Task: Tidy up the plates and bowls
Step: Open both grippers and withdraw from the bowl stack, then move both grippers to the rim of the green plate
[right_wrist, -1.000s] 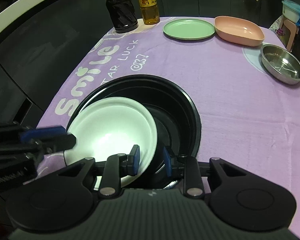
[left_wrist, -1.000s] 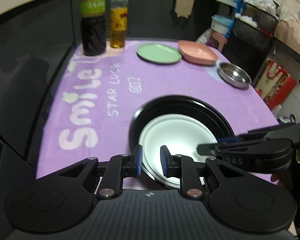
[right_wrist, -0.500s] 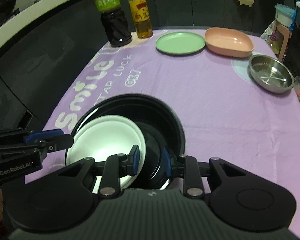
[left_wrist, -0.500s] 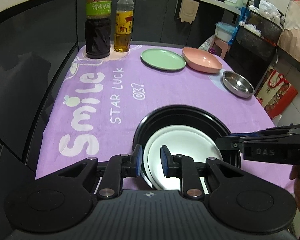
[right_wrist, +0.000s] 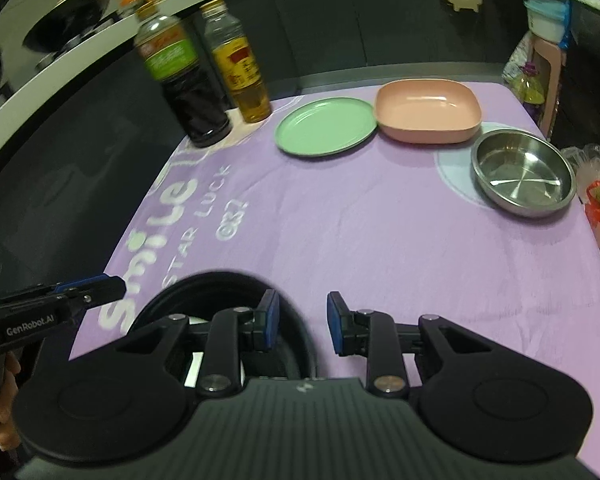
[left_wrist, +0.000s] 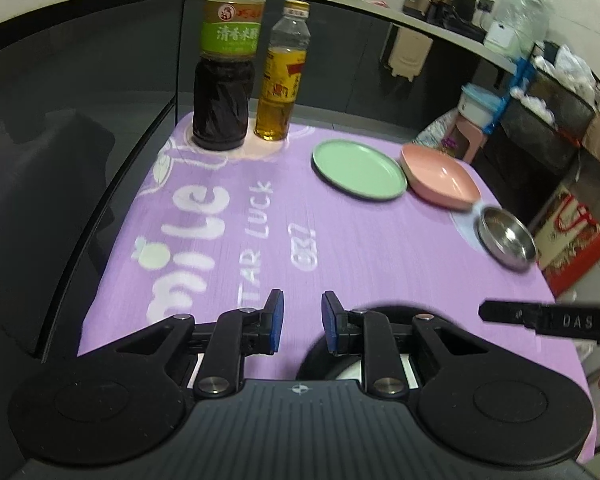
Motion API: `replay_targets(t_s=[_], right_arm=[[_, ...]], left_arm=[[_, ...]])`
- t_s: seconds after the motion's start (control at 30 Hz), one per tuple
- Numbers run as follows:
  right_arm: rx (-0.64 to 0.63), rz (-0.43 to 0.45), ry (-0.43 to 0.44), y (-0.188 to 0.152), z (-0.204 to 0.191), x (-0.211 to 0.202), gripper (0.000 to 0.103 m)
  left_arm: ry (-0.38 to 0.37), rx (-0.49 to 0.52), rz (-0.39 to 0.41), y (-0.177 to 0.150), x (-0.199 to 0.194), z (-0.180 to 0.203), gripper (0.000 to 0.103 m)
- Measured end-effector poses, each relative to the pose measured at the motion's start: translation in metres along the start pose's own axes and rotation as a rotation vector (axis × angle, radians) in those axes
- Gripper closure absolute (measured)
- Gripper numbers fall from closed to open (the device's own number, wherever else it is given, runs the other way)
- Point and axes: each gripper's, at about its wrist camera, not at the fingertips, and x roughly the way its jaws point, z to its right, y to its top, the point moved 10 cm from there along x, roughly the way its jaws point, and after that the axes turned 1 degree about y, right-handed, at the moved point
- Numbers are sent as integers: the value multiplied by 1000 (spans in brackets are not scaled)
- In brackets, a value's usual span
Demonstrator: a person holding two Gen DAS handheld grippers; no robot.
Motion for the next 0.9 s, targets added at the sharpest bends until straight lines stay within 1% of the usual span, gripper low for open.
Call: replay_targets(t_s=[0.13,0.23,0.37,0.47,0.53,0.7,0.8,0.9], right_arm=[[55,-14,17,10,13,14,76],[83,-26,29,18,20,28,76],[131,-10,36,38,34,43,76],[167,5,27,56,46,55,76],[200,15,38,67,52,63,76],[305,54,54,97,64,88,76],[337,57,38,106,71,104,76],[377,45,24,110,79,117,76]], left_arm=[[-7,-18,7,19,23,2,81],[-10,-23,-14,32,47,5,81],[-12,-30,-30,48,75,9,81],[-23,-24,-23,58,90,13,81],[-43,-22,-16,65,99,15,81],[-59,-26,20,89,127,20,81],[-49,-37,34,102,147,20,81],[-60,-46,24,111,170,23,81]])
